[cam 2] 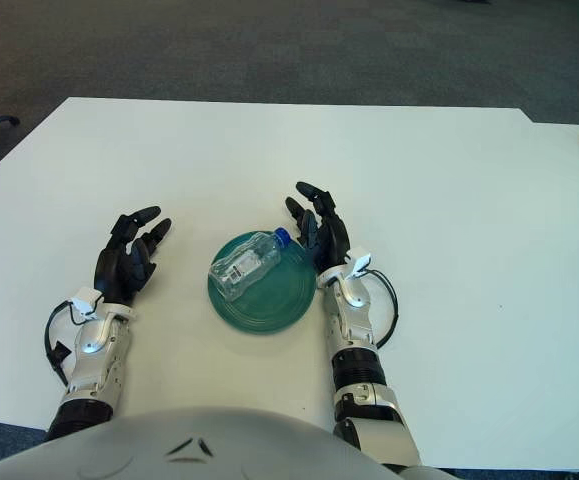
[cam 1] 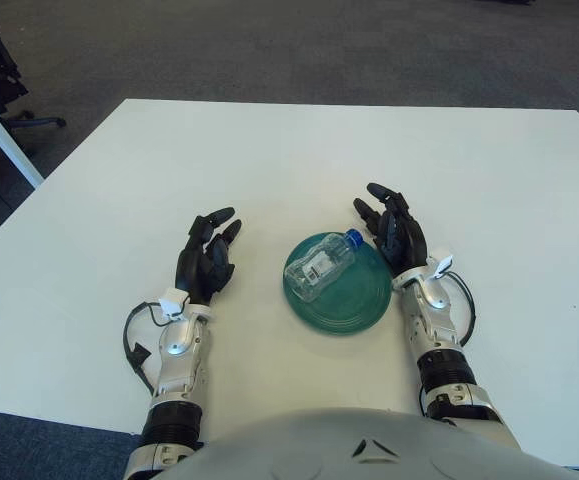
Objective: Put the bottle into the plate.
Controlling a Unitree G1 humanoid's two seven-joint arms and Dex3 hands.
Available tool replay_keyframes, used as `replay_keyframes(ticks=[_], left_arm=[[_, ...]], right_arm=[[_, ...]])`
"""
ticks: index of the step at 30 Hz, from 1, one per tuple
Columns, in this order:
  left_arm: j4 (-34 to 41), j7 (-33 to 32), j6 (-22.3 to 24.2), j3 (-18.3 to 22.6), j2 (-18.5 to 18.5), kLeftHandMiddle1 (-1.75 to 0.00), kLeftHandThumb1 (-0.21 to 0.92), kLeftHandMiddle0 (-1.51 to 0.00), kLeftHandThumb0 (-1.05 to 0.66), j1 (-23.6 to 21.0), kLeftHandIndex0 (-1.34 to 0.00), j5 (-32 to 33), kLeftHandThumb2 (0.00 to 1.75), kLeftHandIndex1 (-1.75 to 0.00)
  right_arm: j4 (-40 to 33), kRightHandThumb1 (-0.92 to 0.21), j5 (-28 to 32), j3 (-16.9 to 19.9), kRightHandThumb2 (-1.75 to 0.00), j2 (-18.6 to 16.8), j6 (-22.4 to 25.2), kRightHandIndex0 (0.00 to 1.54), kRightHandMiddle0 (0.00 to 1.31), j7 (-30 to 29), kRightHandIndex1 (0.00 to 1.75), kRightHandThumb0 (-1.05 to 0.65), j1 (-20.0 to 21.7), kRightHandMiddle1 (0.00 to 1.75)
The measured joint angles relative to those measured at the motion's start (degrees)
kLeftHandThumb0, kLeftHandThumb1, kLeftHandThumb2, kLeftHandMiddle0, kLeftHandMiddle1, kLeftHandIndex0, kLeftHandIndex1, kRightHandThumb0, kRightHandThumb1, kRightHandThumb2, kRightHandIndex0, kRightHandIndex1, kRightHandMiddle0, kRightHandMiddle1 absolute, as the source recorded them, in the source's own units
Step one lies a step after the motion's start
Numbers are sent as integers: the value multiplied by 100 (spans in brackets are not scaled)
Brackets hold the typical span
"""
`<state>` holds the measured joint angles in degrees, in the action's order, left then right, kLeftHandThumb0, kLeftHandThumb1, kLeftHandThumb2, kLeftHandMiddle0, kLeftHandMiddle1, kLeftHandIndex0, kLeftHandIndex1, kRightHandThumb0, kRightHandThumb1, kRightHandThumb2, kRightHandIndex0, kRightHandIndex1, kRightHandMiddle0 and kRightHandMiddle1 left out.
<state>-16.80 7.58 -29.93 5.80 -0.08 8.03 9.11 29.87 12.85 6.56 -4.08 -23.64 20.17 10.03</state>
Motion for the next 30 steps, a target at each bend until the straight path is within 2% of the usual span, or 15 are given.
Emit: replay_keyframes(ticks=[17,23,27,30], left_arm=[[44,140,143,34,116,-18,92,-59,-64,16,-29,-10,60,-86],[112,140,304,1,89,-18,92,-61,-64,-5,-32,-6,60,-87],[135,140,366,-10,47,-18,92,-62,-64,-15,-35,-2,59,-89],[140,140,373,-6,37,-18,92,-62,-64,-18,-36,-2,58,-89]], right_arm=[[244,-92,150,73,-63,-32,-192,76,17,199,17,-69,129,95],[258,-92,144,72,-64,-29,-288,78,16,194,19,-69,116,96],[284,-92,106,70,-64,-22,-457,67,15,153,41,-68,91,99],[287,-92,84,68,-64,-14,-520,63,14,109,48,-68,83,99]])
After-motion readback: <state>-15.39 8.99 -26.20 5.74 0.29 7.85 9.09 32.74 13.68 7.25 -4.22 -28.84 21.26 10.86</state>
